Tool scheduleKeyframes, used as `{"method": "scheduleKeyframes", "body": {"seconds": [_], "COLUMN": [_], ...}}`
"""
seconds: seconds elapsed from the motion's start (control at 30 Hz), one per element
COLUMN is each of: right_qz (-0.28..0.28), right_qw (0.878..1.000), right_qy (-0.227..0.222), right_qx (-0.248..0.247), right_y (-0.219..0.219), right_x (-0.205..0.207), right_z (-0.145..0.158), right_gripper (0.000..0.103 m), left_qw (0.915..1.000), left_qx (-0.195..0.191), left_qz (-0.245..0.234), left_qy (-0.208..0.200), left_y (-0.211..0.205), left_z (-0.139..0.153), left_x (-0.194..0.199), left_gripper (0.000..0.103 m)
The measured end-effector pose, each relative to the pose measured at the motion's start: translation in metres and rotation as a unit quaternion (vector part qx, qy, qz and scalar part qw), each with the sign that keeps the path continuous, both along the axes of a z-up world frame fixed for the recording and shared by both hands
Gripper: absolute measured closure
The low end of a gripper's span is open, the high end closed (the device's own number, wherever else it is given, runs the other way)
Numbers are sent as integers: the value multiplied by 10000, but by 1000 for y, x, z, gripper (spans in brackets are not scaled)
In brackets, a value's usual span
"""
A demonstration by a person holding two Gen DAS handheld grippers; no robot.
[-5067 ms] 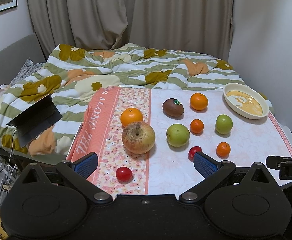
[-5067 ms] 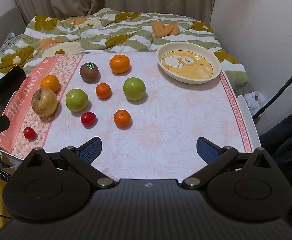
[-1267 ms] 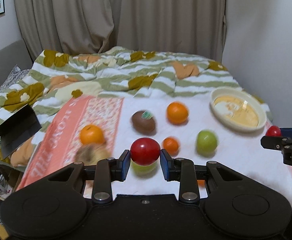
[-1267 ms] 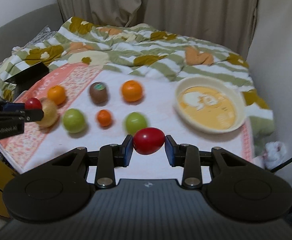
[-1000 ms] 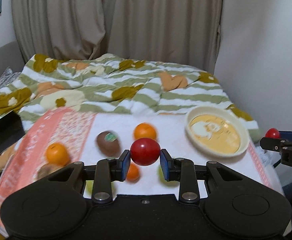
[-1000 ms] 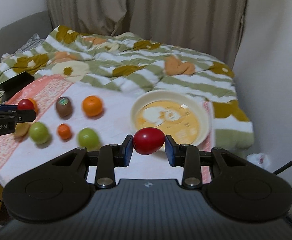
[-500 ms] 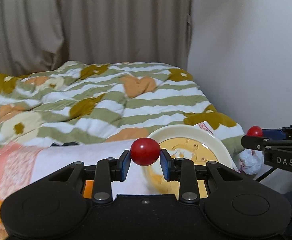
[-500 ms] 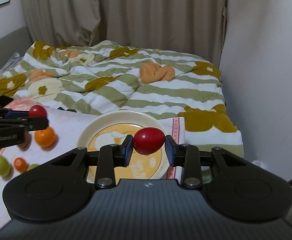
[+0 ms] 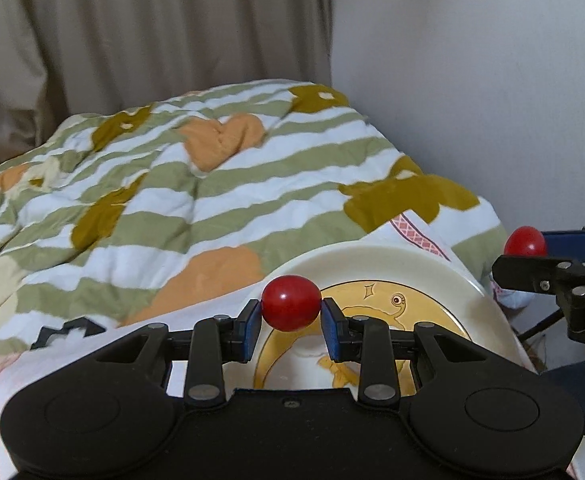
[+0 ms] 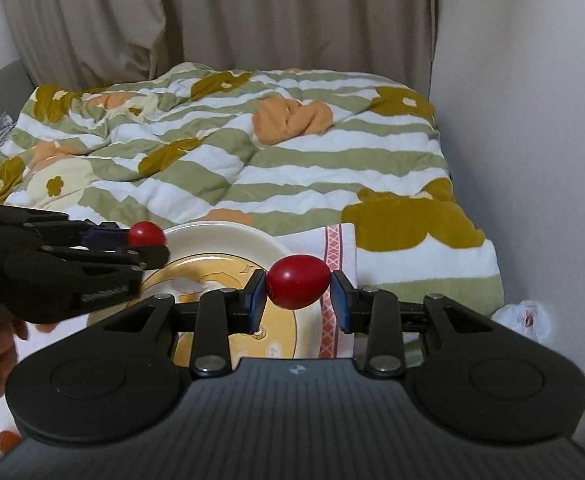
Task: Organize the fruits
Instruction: 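Carry the cherry tomato in the left tool into the cream bowl and release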
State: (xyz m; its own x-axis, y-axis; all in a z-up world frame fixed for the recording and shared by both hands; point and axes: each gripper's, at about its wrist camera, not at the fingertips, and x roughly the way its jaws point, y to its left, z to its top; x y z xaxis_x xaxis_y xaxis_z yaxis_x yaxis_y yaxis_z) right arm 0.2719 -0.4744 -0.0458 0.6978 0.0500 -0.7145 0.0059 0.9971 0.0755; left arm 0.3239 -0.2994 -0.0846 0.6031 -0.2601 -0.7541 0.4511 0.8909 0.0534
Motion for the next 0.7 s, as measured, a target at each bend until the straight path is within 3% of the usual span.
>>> {"method": "scheduleKeyframes", "body": {"seconds": [0.27, 0.37, 0.43, 0.53, 0.7], "right_qz": [-196, -238, -270, -230, 52], "right_qw": [9997, 9996, 9994, 9995, 10000], "right_qy": [145, 146, 129, 74, -21], "right_qx": [74, 99, 175, 216, 58], "right_y": [-12, -16, -21, -28, -23], "right_x": [10, 12, 12, 12, 17], "right_z": [-11, -10, -6, 3, 10], "right_gripper": [53, 53, 53, 52, 52], "left_qw": [9986, 9985, 9981, 9963, 9980], "left_qx": [323, 308, 325, 478, 456], "left_qz": [-404, -461, -481, -525, -314], "left_qy": [87, 13, -198, -474, -320], "left_y": [-20, -20, -18, -11, 12], "left_z": [-21, -16, -8, 6, 16], "left_x": [12, 10, 3, -9, -16], "left_gripper": [67, 37, 9, 4, 3]}}
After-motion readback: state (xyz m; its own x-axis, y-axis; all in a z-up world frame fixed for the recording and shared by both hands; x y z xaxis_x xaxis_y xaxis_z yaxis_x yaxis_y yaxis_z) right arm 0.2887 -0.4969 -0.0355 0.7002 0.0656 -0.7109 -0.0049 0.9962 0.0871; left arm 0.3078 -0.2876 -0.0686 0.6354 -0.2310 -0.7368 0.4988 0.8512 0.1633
